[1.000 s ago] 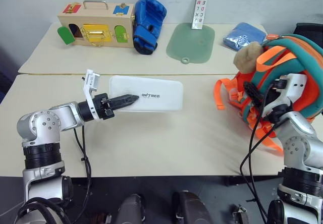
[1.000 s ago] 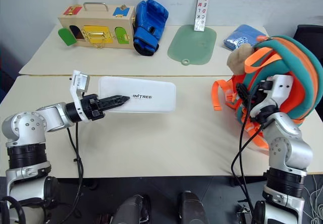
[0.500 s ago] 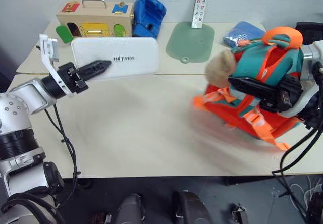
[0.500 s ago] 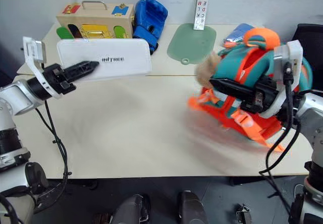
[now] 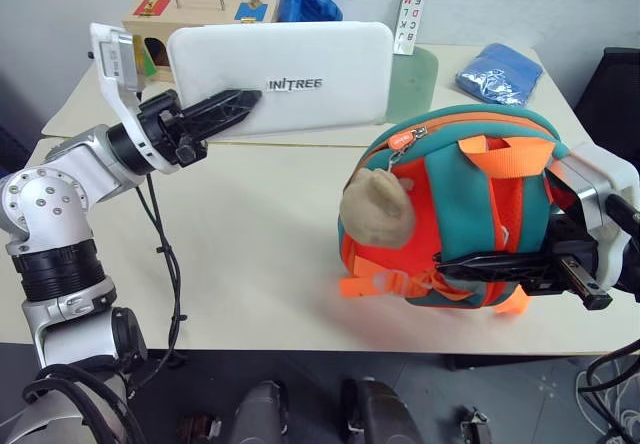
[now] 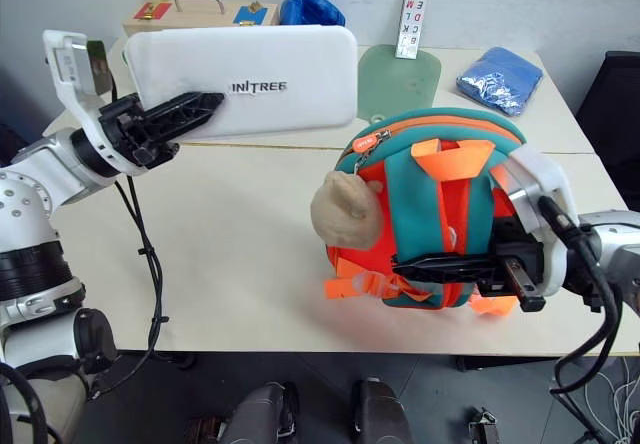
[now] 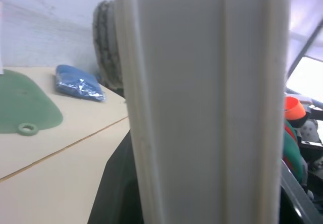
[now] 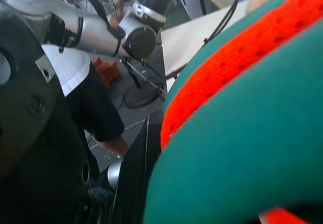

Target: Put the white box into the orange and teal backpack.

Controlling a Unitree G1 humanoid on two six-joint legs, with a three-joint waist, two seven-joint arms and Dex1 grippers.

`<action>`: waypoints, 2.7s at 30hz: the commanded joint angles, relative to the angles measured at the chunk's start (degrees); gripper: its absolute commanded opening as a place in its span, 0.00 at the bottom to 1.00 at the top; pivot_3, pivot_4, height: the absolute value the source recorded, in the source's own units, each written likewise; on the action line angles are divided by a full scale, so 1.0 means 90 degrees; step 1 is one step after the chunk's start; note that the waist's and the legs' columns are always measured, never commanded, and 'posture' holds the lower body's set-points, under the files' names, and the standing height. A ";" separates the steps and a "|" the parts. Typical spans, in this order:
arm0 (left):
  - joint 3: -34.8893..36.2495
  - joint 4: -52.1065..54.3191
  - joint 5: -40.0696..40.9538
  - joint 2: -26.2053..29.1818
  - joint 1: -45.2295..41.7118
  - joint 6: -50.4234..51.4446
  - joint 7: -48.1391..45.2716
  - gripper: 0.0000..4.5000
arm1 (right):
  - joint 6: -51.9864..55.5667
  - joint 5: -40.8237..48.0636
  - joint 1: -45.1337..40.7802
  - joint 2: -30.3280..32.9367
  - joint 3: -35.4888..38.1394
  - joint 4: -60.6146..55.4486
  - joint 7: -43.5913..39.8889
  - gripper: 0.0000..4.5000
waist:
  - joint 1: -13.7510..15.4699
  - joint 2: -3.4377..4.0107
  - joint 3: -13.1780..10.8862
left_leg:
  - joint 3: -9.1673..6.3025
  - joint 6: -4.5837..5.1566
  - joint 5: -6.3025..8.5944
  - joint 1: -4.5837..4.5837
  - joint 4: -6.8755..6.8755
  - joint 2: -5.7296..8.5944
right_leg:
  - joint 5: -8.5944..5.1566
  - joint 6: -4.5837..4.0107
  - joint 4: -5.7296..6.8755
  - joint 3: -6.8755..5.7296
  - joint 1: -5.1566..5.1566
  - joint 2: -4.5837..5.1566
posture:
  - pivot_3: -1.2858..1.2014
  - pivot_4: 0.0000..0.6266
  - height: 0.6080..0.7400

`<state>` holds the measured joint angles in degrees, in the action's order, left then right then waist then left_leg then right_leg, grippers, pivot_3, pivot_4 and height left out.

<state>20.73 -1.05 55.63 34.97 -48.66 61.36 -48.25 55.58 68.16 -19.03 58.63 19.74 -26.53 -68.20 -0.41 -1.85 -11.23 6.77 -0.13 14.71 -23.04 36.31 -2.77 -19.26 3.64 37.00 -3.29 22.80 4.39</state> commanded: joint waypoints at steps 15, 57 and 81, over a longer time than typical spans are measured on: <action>-0.2197 -0.0088 -0.2000 0.0744 -0.0097 -0.2471 -0.2276 0.30 | -0.0361 -0.0017 0.0236 -0.0070 0.0257 -0.0052 0.0246 0.01 | 0.0089 0.0000 0.0000 | -0.0018 0.0009 -0.0011 -0.0011 0.0009 0.0005 | 0.0000 0.0000 0.0003 -0.0010 -0.0002 0.0006 | 0.52 0.24 1.00; -0.2596 -0.2272 -0.3024 -0.0682 -0.1958 -0.3153 -0.3401 0.30 | -0.0601 0.0064 0.0827 -0.0002 0.0436 -0.0529 0.0509 0.01 | 0.0020 0.0002 0.0000 | -0.0024 0.0092 0.0038 -0.0034 0.0091 0.0007 | 0.0024 0.0041 -0.0001 -0.0023 -0.0022 0.0011 | 0.52 0.24 1.00; -0.3406 -0.3632 -0.3918 -0.3372 -0.2118 -0.3551 -0.2657 0.38 | -0.0764 0.0083 0.0390 -0.0507 -0.0075 -0.0771 0.1405 0.00 | 0.0048 0.0002 0.0000 | -0.0020 0.0099 0.0041 -0.0037 0.0100 0.0009 | 0.0024 0.0042 0.0002 -0.0020 -0.0019 0.0012 | 0.52 0.24 1.00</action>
<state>-11.16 -35.07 18.71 5.64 -67.06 28.58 -72.78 49.95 68.38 -14.88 54.19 18.30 -32.12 -56.47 0.02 -1.83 -11.23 6.58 0.77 15.09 -23.39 37.20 -2.69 -19.05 4.02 37.02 -3.47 22.65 4.50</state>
